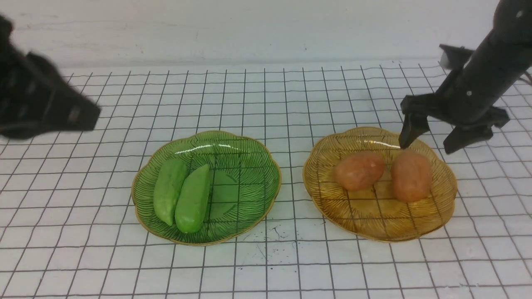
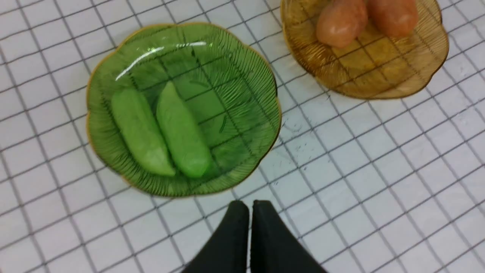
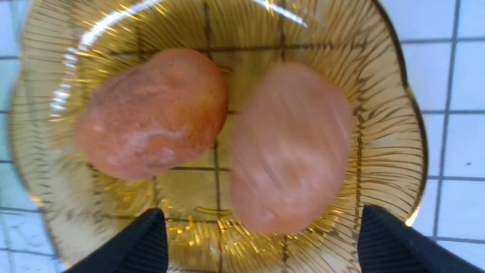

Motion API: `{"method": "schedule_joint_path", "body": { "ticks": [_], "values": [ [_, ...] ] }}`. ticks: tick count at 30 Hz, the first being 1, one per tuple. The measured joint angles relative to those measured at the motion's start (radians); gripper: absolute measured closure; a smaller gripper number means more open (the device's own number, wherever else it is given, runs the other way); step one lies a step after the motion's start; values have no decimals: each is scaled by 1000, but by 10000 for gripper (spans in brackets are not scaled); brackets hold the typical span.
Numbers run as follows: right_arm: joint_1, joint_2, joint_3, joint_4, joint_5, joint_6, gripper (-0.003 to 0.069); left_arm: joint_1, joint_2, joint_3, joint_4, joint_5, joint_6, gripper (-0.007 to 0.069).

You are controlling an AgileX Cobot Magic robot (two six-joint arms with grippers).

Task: Put different types of vegetables on the plate.

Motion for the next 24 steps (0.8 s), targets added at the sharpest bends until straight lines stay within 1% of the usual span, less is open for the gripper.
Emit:
{"method": "schedule_joint_path", "body": {
  "ticks": [3, 6, 7, 8, 9, 10, 11, 13, 15, 16, 17, 18, 19, 22, 24],
  "values": [
    [0, -106, 0, 0, 3, -18, 85, 0, -97, 79, 32, 1, -2, 632],
    [0, -240, 0, 0, 9, -44, 156, 0, -199, 166, 47, -12, -5, 632],
    [0, -319, 0, 0, 11, -53, 197, 0, -234, 198, 48, -32, -9, 632],
    [0, -331, 0, 0, 12, -54, 204, 0, -248, 210, 48, -36, -10, 632],
    [0, -378, 0, 0, 15, -60, 236, 0, -276, 237, 48, -54, -15, 632],
    [0, -437, 0, -1, 18, -66, 278, 0, -304, 263, 48, -79, -24, 632],
    [0, -533, 0, -3, 24, -73, 362, 0, -356, 318, 48, -120, -42, 632],
    [0, -628, 3, -8, 28, -78, 439, 0, -401, 375, 48, -170, -71, 632],
    [0, -783, 43, -9, 29, -98, 548, 0, -460, 465, 49, -252, -110, 632],
    [0, -852, 74, -10, 22, -108, 582, 0, -473, 490, 49, -277, -117, 632],
    [0, -866, 74, -9, 18, -111, 589, 0, -479, 501, 49, -290, -120, 632],
    [0, -953, 133, -12, -21, -126, 628, 0, -493, 533, 49, -326, -127, 632],
    [0, -1045, 197, -16, -98, -144, 652, 0, -502, 559, 49, -356, -131, 632],
    [0, -1280, 380, -23, -294, -160, 669, 0, -507, 600, 43, -415, -133, 632],
    [0, -1474, 583, -29, -481, -169, 672, 0, -507, 614, 34, -440, -133, 632]
  ]
}}
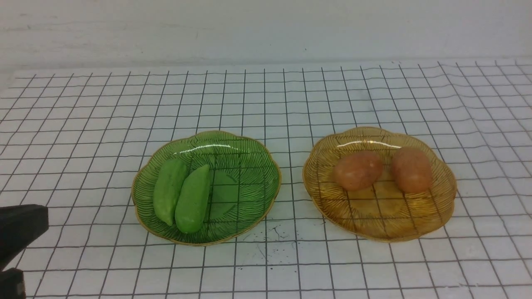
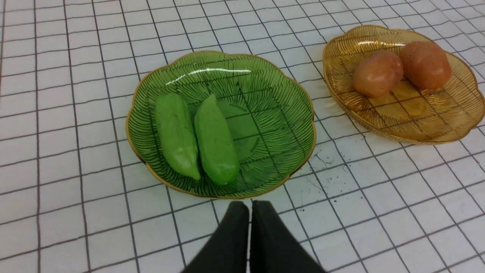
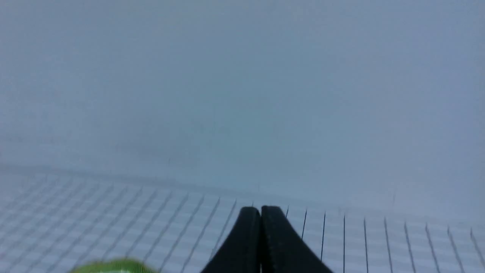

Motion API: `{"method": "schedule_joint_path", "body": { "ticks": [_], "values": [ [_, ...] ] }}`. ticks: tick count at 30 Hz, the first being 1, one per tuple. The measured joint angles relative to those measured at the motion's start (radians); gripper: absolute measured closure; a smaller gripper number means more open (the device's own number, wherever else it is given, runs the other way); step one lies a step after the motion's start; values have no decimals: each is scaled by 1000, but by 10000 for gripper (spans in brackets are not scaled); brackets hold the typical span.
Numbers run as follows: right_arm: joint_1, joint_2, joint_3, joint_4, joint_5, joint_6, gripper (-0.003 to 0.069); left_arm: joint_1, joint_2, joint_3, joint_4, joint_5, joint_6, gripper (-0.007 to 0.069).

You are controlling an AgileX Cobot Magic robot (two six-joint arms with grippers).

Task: Put different types of vegetables on the plate.

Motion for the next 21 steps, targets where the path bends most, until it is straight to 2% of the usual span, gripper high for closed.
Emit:
{"method": "schedule_joint_path", "body": {
  "ticks": [3, 4, 6, 8, 14, 21],
  "values": [
    [0, -236, 229, -19, -234, -6, 673, 0, 0, 3, -5, -20, 0, 632],
    [0, -252, 244, -20, -234, -6, 673, 0, 0, 3, -5, -22, 0, 632],
    [0, -399, 397, -36, -392, -7, 673, 0, 0, 3, -5, -39, 0, 632],
    [0, -425, 477, -35, -462, -3, 673, 0, 1, 3, -8, -51, 0, 632],
    [0, -362, 531, 49, -469, 10, 673, 0, 4, 4, -11, -57, 0, 632],
    [0, -353, 532, 43, -481, 10, 673, 0, -107, 76, -6, -69, 0, 632]
  ]
}}
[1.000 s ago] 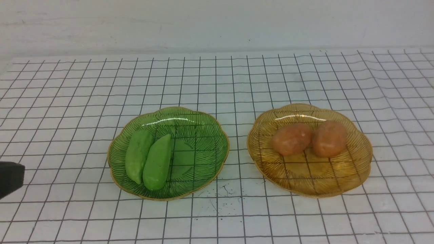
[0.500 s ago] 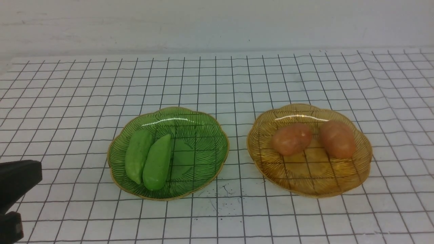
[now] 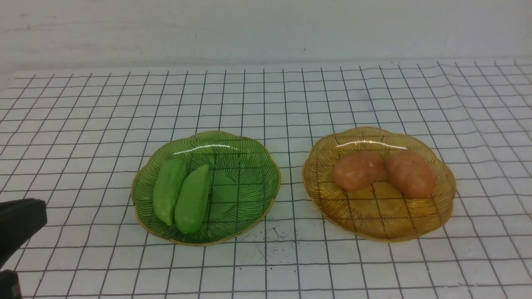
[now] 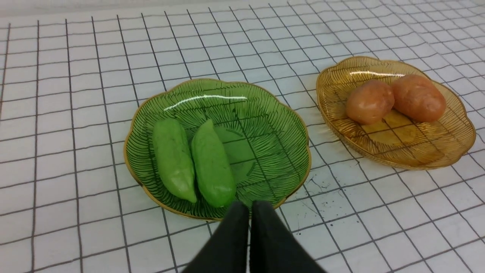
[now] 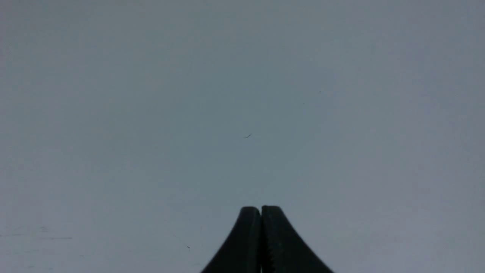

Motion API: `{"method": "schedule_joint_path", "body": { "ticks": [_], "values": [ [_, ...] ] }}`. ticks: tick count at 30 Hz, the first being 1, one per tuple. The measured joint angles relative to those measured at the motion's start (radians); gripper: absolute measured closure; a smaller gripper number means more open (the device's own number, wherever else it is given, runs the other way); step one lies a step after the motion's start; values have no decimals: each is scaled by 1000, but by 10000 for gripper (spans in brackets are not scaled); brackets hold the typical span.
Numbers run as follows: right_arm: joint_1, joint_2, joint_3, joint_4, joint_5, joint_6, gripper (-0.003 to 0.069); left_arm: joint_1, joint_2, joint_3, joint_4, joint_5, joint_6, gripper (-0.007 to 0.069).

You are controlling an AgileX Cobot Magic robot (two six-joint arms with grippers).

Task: Put different types of vegetables on the plate.

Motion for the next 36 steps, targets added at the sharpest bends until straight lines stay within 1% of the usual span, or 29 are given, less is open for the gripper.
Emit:
{"method": "schedule_joint_path", "body": {
  "ticks": [4, 8, 14, 28, 31, 34, 36],
  "values": [
    [0, 0, 0, 0, 6, 0, 673, 0, -105, 88, 0, -46, 0, 632],
    [0, 0, 0, 0, 12, 0, 673, 0, -202, 179, 0, -144, 0, 632],
    [0, 0, 0, -3, 14, 0, 673, 0, -278, 217, -1, -205, 0, 632],
    [0, 0, 0, -3, 14, 0, 673, 0, -282, 217, -1, -206, 0, 632],
    [0, 0, 0, -3, 14, 0, 673, 0, -282, 232, 22, -225, 0, 632],
    [0, 0, 0, -3, 14, 0, 673, 2, -290, 282, 92, -261, -21, 632],
    [0, 0, 0, -3, 15, 1, 673, 23, -304, 338, 148, -299, -47, 632]
  ]
}}
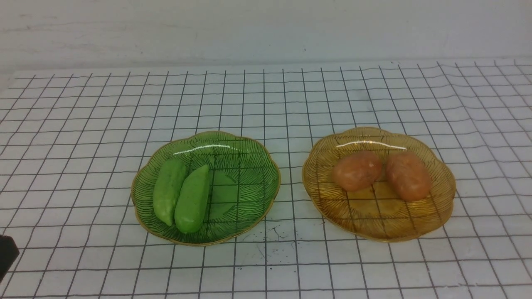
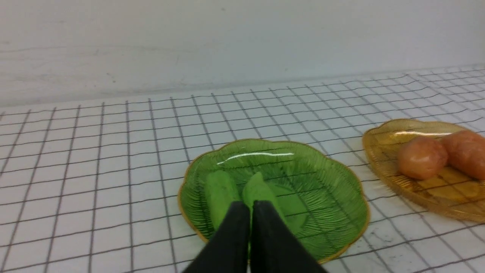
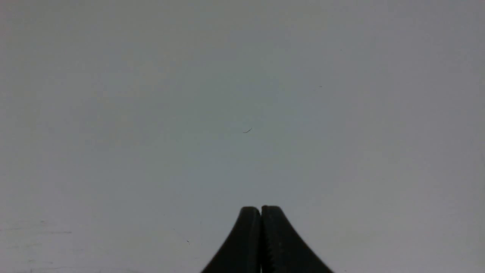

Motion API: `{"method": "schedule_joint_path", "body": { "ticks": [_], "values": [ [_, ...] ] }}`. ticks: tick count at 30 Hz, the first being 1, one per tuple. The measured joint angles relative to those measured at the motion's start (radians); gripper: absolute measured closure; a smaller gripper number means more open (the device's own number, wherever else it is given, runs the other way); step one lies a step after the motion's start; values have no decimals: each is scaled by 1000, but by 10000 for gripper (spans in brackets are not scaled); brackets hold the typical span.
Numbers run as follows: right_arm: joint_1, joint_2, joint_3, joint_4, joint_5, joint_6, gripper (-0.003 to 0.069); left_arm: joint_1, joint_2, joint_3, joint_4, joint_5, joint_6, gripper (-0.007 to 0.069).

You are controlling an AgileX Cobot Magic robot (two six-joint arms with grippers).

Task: Put different types of vegetables on the plate.

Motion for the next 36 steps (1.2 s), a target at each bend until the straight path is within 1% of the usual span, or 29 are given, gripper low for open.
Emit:
{"method": "schedule_joint_path", "body": {
  "ticks": [2, 5, 8, 11, 19, 36],
  "values": [
    [0, 0, 0, 0, 0, 1, 673, 27, -15, 46, 25, -32, -11, 632],
    [0, 0, 0, 0, 0, 1, 673, 114, -65, 160, 39, -98, -14, 632],
    [0, 0, 0, 0, 1, 1, 673, 181, -120, 279, 35, -131, 22, 632],
    [0, 0, 0, 0, 1, 1, 673, 206, -134, 344, 24, -136, 63, 632],
    [0, 0, 0, 0, 3, 1, 673, 215, -136, 364, 3, -77, 90, 632],
    [0, 0, 0, 0, 3, 2, 673, 215, -136, 364, 1, -73, 90, 632]
  ]
}}
